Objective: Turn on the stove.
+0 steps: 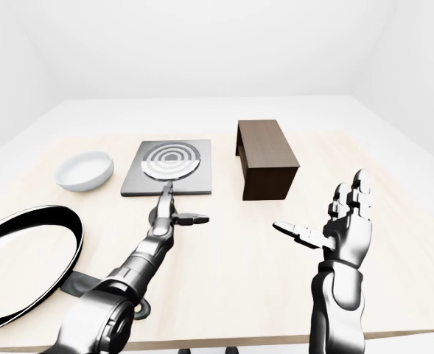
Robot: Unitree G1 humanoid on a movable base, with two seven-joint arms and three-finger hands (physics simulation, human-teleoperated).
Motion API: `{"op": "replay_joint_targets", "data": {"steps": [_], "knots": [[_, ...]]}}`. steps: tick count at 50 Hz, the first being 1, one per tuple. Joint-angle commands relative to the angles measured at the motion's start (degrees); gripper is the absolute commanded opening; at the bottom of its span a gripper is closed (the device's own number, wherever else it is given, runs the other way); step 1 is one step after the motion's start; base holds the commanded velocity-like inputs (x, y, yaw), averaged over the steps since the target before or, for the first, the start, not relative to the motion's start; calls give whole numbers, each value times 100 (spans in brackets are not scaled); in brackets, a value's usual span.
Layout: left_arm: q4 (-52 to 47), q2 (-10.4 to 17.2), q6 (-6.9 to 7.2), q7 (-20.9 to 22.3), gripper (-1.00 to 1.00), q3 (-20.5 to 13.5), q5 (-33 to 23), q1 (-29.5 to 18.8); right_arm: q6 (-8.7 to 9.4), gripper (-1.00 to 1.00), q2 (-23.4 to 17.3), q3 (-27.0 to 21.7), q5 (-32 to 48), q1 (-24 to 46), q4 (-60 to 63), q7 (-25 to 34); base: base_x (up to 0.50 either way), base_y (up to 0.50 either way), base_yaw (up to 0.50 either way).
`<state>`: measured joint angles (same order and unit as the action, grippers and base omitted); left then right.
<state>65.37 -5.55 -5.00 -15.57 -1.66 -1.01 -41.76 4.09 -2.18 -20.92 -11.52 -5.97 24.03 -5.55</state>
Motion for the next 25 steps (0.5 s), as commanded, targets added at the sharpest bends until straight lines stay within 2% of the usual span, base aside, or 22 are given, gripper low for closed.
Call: {"op": "replay_joint_targets", "data": {"steps": [1,3,13,16,18,20,22,23,25], "knots": [[-348,407,0,-1210,100,-137,-136,-49,24,100,-2,23,4,13,17,-4,0,0,0],[-468,428,0,-1443,100,-133,-170,-17,9,100,-5,15,-5,9,6,7,0,0,0],[-393,538,0,-1443,100,-220,-212,-106,30,100,1,15,-10,4,29,11,0,0,0],[-813,546,0,-1443,100,-123,-362,22,2,100,-3,12,-13,8,-8,21,0,0,0],[-1612,527,0,-1443,100,41,-565,318,-5,100,0,16,-12,2,-5,23,0,0,0],[-2867,418,0,-1443,100,225,-661,815,10,100,2,22,-12,2,9,21,0,0,0],[-4223,287,0,-1443,100,396,-1086,1309,10,100,6,22,-15,-9,20,24,0,0,0],[-4309,258,0,-1443,100,375,-1128,1343,11,100,7,22,-15,-10,22,25,0,0,0],[-5545,122,0,-1443,100,574,-1436,1801,2,100,5,15,-20,-7,11,28,0,0,0]]}}
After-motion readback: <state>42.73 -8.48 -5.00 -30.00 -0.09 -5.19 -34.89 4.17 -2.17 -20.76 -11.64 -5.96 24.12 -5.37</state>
